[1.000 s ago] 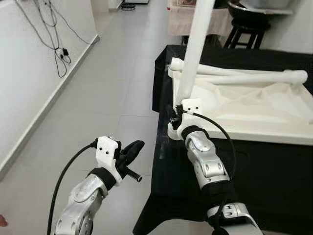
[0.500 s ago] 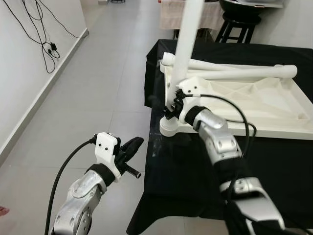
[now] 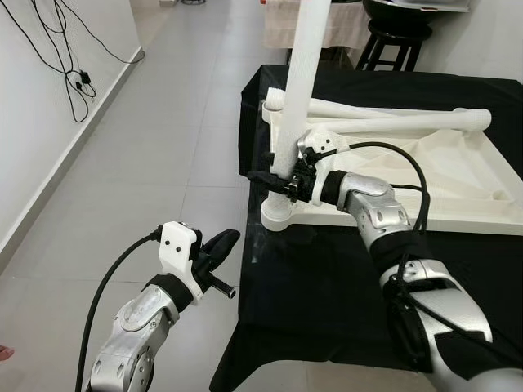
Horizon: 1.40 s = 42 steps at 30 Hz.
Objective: Building children table
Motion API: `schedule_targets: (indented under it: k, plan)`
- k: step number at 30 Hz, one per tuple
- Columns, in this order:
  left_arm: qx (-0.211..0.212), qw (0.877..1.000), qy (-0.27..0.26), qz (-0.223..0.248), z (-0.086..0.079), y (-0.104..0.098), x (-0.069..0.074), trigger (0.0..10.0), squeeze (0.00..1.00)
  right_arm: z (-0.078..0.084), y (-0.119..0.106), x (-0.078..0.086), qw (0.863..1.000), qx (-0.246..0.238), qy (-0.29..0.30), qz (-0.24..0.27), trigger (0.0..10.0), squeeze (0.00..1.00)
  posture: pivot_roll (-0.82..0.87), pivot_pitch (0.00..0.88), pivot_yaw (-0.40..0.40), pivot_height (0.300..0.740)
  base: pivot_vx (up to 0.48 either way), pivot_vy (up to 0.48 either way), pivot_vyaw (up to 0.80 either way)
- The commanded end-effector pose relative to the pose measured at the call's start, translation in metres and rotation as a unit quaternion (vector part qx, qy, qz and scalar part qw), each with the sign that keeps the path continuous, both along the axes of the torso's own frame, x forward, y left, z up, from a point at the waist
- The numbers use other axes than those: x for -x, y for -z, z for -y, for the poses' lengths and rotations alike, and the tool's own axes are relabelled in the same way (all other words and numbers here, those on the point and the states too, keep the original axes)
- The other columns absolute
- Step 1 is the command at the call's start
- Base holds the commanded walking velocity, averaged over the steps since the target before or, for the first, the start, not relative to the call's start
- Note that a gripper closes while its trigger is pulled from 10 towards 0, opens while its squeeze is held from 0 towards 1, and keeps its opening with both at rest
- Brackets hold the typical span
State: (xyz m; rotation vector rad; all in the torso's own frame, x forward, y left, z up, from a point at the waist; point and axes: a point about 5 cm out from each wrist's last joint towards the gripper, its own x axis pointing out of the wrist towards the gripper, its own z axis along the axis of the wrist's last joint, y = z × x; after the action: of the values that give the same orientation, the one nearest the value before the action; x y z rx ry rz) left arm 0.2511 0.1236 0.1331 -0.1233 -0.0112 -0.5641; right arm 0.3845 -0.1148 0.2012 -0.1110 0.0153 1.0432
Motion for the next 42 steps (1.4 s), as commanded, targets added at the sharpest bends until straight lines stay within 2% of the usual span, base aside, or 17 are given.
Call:
schedule_targets:
  k: [1, 7, 9, 10, 11, 15, 16, 17, 18, 20, 30, 31, 33, 34, 36, 37, 42]
  plan:
    - [-0.005, 1.0, 0.002, -0.009, 0.0, 0.003, 0.003, 10.0, 0.0, -0.002, 0.01, 0.003, 1.0, 0.0, -0.018, -0.018, 0.0, 0.0, 0.07, 0.107, -0.061, 0.74, 0.0, 0.0, 0.0]
    - [-0.005, 1.0, 0.003, -0.01, 0.0, 0.003, 0.003, 10.0, 0.0, 0.006, 0.014, 0.002, 1.0, 0.005, 0.008, -0.007, 0.0, 0.0, 0.06, 0.106, -0.057, 0.74, 0.0, 0.0, 0.0]
    - [-0.005, 1.0, 0.004, -0.011, -0.002, 0.004, 0.004, 10.0, 0.0, 0.023, 0.03, 0.004, 0.99, 0.009, 0.139, 0.0, 0.0, 0.0, 0.05, 0.099, -0.051, 0.74, 0.0, 0.0, 0.0]
    - [-0.005, 1.0, 0.004, -0.011, -0.002, 0.004, 0.004, 10.0, 0.0, 0.023, 0.03, 0.004, 0.99, 0.009, 0.139, 0.0, 0.0, 0.0, 0.05, 0.099, -0.051, 0.74, 0.0, 0.0, 0.0]
    - [-0.005, 1.0, 0.004, -0.012, -0.002, 0.004, 0.004, 10.0, 0.0, 0.029, 0.035, 0.004, 0.978, 0.015, 0.207, 0.004, 0.0, 0.0, 0.05, 0.098, -0.05, 0.74, 0.0, 0.0, 0.0]
    - [-0.005, 1.0, 0.004, -0.012, -0.003, 0.004, 0.004, 10.0, 0.0, 0.032, 0.038, 0.005, 0.968, 0.019, 0.249, 0.007, 0.0, 0.0, 0.05, 0.098, -0.05, 0.74, 0.0, 0.0, 0.0]
    - [-0.005, 1.0, 0.004, -0.012, -0.003, 0.005, 0.004, 10.0, 0.0, 0.039, 0.04, 0.004, 0.941, 0.015, 0.338, 0.017, 0.0, 0.0, 0.05, 0.097, -0.046, 0.74, 0.0, 0.0, 0.0]
    - [-0.008, 1.0, 0.006, -0.013, -0.004, 0.005, 0.003, 10.0, 0.0, 0.021, 0.05, 0.018, 0.927, 0.011, 0.375, 0.024, 0.0, 0.0, 0.04, 0.094, -0.028, 0.74, 0.0, 0.0, 0.0]
    - [-0.008, 1.0, 0.006, -0.013, -0.004, 0.005, 0.003, 10.0, 0.0, 0.021, 0.05, 0.018, 0.927, 0.011, 0.375, 0.024, 0.0, 0.0, 0.04, 0.094, -0.028, 0.74, 0.0, 0.0, 0.0]
    - [-0.011, 1.0, 0.009, -0.014, -0.004, 0.006, 0.002, 10.0, 0.0, 0.008, 0.054, 0.035, 0.905, -0.012, 0.424, 0.026, 0.0, 0.0, 0.04, 0.088, -0.027, 0.74, 0.0, 0.0, 0.0]
    - [-0.014, 1.0, -0.003, -0.007, -0.005, 0.004, 0.001, 10.0, 0.0, 0.0, 0.043, 0.03, 0.888, -0.021, 0.458, 0.034, 0.0, 0.0, 0.05, 0.094, -0.04, 0.74, 0.0, 0.0, 0.0]
    - [-0.013, 1.0, -0.001, -0.008, -0.005, 0.004, 0.001, 10.0, 0.0, -0.002, 0.044, 0.03, 0.889, -0.013, 0.457, 0.031, 4.2, 0.0, 0.05, 0.094, -0.04, 0.74, 0.0, 0.0, 0.0]
    - [-0.012, 1.0, 0.0, -0.008, -0.005, 0.004, 0.001, 10.0, 0.0, -0.003, 0.044, 0.031, 0.886, -0.006, 0.463, 0.028, 4.2, 0.0, 0.05, 0.094, -0.04, 0.74, 0.0, 0.0, 0.0]
    - [-0.01, 1.0, 0.004, -0.01, -0.004, 0.004, 0.001, 10.0, 0.0, -0.008, 0.042, 0.033, 0.897, -0.014, 0.442, 0.021, 10.0, 0.32, 0.04, 0.095, -0.039, 0.74, 0.0, 0.0, 0.0]
    - [-0.01, 1.0, 0.005, -0.01, -0.004, 0.004, 0.001, 10.0, 0.0, -0.01, 0.04, 0.034, 0.9, -0.018, 0.435, 0.02, 10.0, 0.32, 0.04, 0.095, -0.039, 0.74, 0.0, 0.0, 0.0]
    - [-0.009, 1.0, 0.005, -0.01, -0.003, 0.003, 0.0, 10.0, 0.0, -0.013, 0.031, 0.032, 0.91, -0.039, 0.411, 0.032, 10.0, 1.0, 0.04, 0.096, -0.04, 0.74, 0.0, 0.0, 0.0]
    - [-0.008, 1.0, 0.005, -0.01, -0.003, 0.003, 0.0, 10.0, 0.0, -0.018, 0.015, 0.022, 0.937, -0.051, 0.341, 0.063, 10.0, 1.0, 0.04, 0.098, -0.042, 0.74, 0.0, 0.0, 0.0]
